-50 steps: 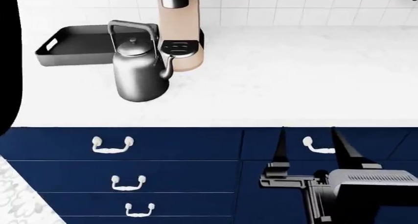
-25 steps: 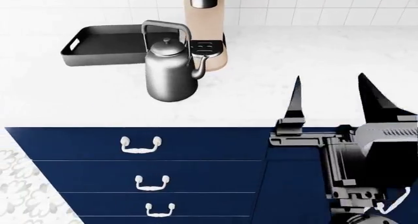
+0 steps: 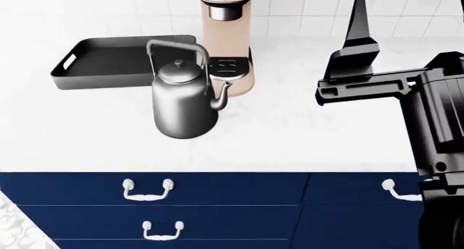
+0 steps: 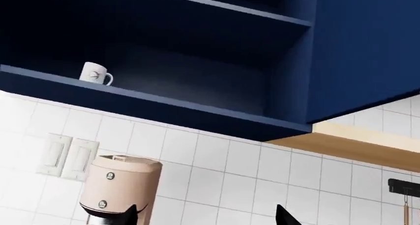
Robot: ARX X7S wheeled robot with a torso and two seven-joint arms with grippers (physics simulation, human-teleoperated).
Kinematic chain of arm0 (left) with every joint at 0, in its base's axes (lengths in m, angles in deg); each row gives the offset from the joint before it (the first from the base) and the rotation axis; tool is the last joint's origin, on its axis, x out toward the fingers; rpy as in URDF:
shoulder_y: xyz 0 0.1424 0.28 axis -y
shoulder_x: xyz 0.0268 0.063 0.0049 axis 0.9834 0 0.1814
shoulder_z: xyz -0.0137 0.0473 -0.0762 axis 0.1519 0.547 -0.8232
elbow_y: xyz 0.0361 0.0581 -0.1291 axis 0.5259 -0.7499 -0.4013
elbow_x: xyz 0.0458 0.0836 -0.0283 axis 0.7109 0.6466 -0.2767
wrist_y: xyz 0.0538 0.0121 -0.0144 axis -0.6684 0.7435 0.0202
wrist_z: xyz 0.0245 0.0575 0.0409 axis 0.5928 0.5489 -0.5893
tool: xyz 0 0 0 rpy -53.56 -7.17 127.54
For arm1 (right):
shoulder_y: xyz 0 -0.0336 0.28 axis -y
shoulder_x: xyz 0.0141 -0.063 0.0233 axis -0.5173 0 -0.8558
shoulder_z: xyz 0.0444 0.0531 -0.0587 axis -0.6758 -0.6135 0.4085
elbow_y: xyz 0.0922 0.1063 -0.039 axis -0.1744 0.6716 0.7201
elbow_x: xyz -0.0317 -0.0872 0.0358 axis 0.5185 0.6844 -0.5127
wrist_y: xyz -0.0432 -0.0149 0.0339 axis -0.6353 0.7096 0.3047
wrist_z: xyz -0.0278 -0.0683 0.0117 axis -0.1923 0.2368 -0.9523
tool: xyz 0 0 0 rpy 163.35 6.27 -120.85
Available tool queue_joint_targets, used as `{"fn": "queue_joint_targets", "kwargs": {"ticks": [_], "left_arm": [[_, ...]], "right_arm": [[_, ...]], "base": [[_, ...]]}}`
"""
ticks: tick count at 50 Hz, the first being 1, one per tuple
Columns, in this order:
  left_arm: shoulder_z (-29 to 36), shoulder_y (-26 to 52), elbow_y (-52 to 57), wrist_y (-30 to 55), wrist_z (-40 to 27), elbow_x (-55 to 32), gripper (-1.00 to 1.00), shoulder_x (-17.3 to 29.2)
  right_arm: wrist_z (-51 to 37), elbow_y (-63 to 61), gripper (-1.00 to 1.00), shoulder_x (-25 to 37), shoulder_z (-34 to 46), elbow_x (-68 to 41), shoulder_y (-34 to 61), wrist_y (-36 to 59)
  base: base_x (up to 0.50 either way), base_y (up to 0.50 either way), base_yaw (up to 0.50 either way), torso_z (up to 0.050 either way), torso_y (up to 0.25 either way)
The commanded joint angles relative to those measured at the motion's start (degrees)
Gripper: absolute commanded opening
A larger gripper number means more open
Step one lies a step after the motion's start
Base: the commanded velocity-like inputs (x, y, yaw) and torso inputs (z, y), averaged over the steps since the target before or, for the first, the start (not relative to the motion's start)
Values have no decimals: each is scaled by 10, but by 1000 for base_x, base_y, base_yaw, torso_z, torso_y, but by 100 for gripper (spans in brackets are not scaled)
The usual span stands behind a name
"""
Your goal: Pick the kettle from the counter and place it on the tray. Then pick the mug from the cabinet and place it on the tray. Then close the cabinet doors.
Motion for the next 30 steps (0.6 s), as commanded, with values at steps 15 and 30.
{"fn": "queue_joint_targets", "kwargs": {"ticks": [15,30], "left_arm": [[6,-17,8,15,1,-28,100,-3],[15,-3,-16,3,-1,-39,100,-2]], "right_arm": [[-19,-2,100,13,19,-20,17,11],[-20,-3,100,14,22,-19,14,6]], "base": [[500,0,0,0,0],[500,0,0,0,1]]}}
